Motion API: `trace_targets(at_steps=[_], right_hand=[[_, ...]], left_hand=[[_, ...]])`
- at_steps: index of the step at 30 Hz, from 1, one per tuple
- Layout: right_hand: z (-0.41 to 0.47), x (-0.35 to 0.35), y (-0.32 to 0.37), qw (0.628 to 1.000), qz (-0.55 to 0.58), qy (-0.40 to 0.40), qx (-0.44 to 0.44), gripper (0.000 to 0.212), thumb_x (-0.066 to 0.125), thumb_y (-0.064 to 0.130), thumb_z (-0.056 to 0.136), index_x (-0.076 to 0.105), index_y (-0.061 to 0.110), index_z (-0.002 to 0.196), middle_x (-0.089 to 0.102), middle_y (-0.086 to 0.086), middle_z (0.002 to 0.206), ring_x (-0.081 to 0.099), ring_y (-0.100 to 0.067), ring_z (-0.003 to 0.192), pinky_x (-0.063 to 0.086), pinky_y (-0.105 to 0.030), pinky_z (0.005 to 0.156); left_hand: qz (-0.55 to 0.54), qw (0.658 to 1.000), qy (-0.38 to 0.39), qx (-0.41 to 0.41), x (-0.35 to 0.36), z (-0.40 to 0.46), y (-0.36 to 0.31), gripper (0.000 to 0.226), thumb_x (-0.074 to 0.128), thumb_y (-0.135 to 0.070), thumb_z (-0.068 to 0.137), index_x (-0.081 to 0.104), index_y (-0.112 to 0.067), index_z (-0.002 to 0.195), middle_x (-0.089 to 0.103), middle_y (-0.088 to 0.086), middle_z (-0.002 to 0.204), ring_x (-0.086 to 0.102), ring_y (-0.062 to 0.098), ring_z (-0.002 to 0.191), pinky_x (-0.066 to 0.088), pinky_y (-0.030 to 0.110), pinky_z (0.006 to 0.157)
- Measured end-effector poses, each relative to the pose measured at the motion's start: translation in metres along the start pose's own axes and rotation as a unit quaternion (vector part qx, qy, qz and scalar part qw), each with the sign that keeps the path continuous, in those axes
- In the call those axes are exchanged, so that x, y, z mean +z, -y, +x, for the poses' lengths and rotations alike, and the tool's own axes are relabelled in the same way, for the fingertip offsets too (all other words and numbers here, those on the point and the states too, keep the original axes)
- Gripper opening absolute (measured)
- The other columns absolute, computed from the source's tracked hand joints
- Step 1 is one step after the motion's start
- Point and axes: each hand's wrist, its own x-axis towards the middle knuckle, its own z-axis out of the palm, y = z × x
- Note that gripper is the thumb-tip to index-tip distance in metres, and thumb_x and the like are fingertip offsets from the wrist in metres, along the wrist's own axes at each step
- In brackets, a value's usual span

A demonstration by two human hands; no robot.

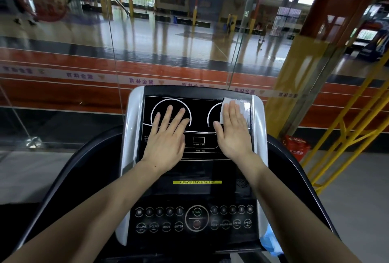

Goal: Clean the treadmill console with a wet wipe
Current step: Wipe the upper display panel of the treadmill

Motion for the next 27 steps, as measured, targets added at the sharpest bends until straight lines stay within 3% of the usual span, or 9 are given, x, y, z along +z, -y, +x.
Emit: trace_targets(at_steps=[12,20,24,27], right_hand=[[-0.122,0.031,0.014,0.998,-0.034,0.048,-0.035,0.071,0.011,0.056,0.11,-0.004,0.016,0.166,-0.011,-0.003,0.175,-0.016,-0.013,0.16,-0.002,-0.038,0.13],[-0.003,0.002,0.016,0.999,-0.026,0.031,-0.025,0.077,0.006,0.062,0.105,-0.005,0.018,0.166,-0.017,-0.002,0.173,-0.021,-0.011,0.158,-0.003,-0.039,0.131],[-0.016,0.002,0.017,0.992,-0.064,0.05,-0.095,0.074,0.013,0.059,0.108,-0.007,0.019,0.166,-0.016,-0.003,0.174,-0.021,-0.013,0.159,-0.004,-0.039,0.131],[-0.06,0.007,0.01,0.974,-0.096,0.081,-0.186,0.071,0.02,0.055,0.111,-0.004,0.018,0.167,-0.01,-0.005,0.175,-0.014,-0.016,0.161,0.004,-0.044,0.131]], left_hand=[[0.008,1.0,0.0,-0.005,0.002,-0.014,0.008,0.055,0.048,-0.028,0.102,0.04,-0.018,0.156,0.021,0.004,0.173,0.005,0.03,0.162,0.014,0.058,0.128],[0.018,1.0,0.014,-0.01,-0.002,-0.02,0.01,0.056,0.043,-0.032,0.104,0.036,-0.02,0.159,0.017,0.003,0.174,0.002,0.029,0.162,0.012,0.056,0.129],[0.02,1.0,0.014,-0.013,-0.006,-0.023,0.018,0.057,0.04,-0.032,0.103,0.035,-0.02,0.159,0.016,0.003,0.174,0.002,0.029,0.162,0.011,0.056,0.129],[0.017,1.0,0.003,-0.016,-0.009,-0.026,0.025,0.056,0.046,-0.029,0.102,0.04,-0.018,0.156,0.02,0.004,0.173,0.004,0.03,0.162,0.014,0.057,0.129]])
